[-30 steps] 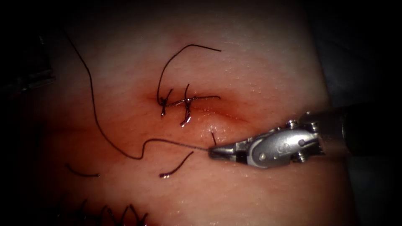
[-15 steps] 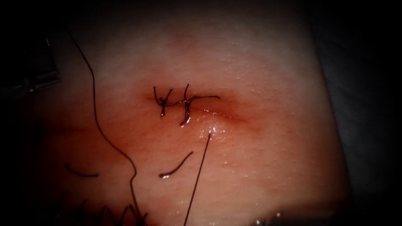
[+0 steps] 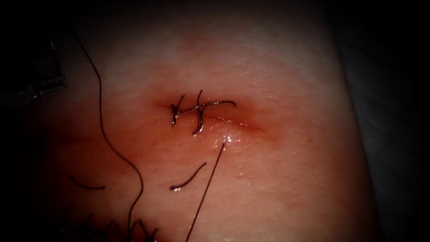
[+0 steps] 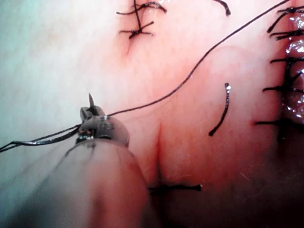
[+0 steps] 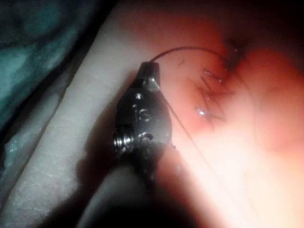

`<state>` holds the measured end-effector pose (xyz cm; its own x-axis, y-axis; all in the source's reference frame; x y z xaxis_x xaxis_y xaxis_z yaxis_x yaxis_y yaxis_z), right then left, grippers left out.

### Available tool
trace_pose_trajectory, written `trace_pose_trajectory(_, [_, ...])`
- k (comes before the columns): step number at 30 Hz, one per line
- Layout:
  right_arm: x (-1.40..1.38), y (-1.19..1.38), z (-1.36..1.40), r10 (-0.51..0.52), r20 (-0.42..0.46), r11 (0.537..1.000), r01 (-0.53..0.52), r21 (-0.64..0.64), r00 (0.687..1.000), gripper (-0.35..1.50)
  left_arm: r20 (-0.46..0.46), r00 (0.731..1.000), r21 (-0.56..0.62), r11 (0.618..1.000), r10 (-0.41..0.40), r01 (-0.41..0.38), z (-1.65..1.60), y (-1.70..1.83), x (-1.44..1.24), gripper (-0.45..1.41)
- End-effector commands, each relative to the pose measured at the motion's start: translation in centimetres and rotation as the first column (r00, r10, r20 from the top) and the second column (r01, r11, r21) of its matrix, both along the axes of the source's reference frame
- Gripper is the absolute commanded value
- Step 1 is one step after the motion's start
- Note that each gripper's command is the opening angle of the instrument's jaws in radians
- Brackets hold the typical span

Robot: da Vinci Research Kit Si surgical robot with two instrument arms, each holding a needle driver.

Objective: Wound Closure
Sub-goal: Use the right hand to pull the suture through the skin until a short tail remains.

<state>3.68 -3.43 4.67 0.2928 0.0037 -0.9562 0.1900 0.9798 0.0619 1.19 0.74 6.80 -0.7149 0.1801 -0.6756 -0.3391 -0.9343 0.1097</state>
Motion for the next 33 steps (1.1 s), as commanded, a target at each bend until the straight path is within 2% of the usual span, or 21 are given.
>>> trace_pose_trajectory(1, [-0.12, 0.14, 0.02, 0.043, 0.033, 0.999, -0.043, 0.002, 0.999, 1.3, 0.001, 1.0, -0.001, 1.0, 0.0, 0.0, 0.06, 0.01, -0.06, -0.45])
trace_pose_trajectory(7, [-0.75, 0.67, -0.08, 0.128, 0.035, 0.991, -0.127, -0.05, 0.991, 1.45, 0.001, 1.0, -0.001, 1.0, 0.0, 0.0, 0.06, 0.01, -0.06, -0.45])
trace_pose_trajectory(10, [-1.03, 0.78, -0.15, 0.142, 0.044, 0.989, -0.139, -0.059, 0.989, 1.45, 0.001, 1.0, -0.001, 1.0, 0.0, 0.0, 0.06, 0.01, -0.05, -0.45])
trace_pose_trajectory(16, [-1.52, 0.76, -0.35, 0.154, 0.045, 0.986, -0.15, -0.066, 0.987, 1.46, 0.001, 1.0, -0.001, 1.0, 0.0, 0.0, 0.07, 0.02, -0.05, -0.45])
trace_pose_trajectory(20, [-1.89, 0.61, -0.6, 0.095, 0.049, 0.993, -0.092, -0.071, 0.994, 1.46, 0.002, 1.0, 0.0, 1.0, 0.002, -0.002, 0.07, 0.02, -0.04, -0.45])
trace_pose_trajectory(22, [-2.05, 0.58, -0.74, 0.066, 0.067, 0.995, -0.06, -0.081, 0.996, 1.43, 0.002, 1.0, 0.0, 1.0, 0.002, -0.002, 0.07, 0.02, -0.02, -0.45])
trace_pose_trajectory(24, [-2.23, 0.59, -0.86, 0.05, 0.066, 0.995, -0.044, -0.086, 0.997, 1.31, 0.002, 1.0, 0.0, 1.0, 0.003, -0.003, 0.06, 0.02, -0.02, -0.45])
trace_pose_trajectory(28, [-2.36, 0.81, -0.86, 0.094, 0.056, 0.99, -0.088, -0.106, 0.994, 1.25, 0.002, 1.0, 0.0, 1.0, 0.002, -0.002, 0.06, 0.02, -0.03, -0.45])
trace_pose_trajectory(30, [-2.33, 0.93, -0.72, 0.125, 0.083, 0.985, -0.113, -0.131, 0.989, 1.31, 0.001, 1.0, 0.0, 1.0, 0.002, -0.002, 0.06, 0.02, -0.03, -0.45])
trace_pose_trajectory(33, [-2.22, 1.15, -0.42, 0.149, 0.114, 0.976, -0.127, -0.176, 0.982, 1.21, 0.001, 1.0, 0.0, 1.0, 0.001, -0.001, 0.05, 0.01, -0.03, -0.45])
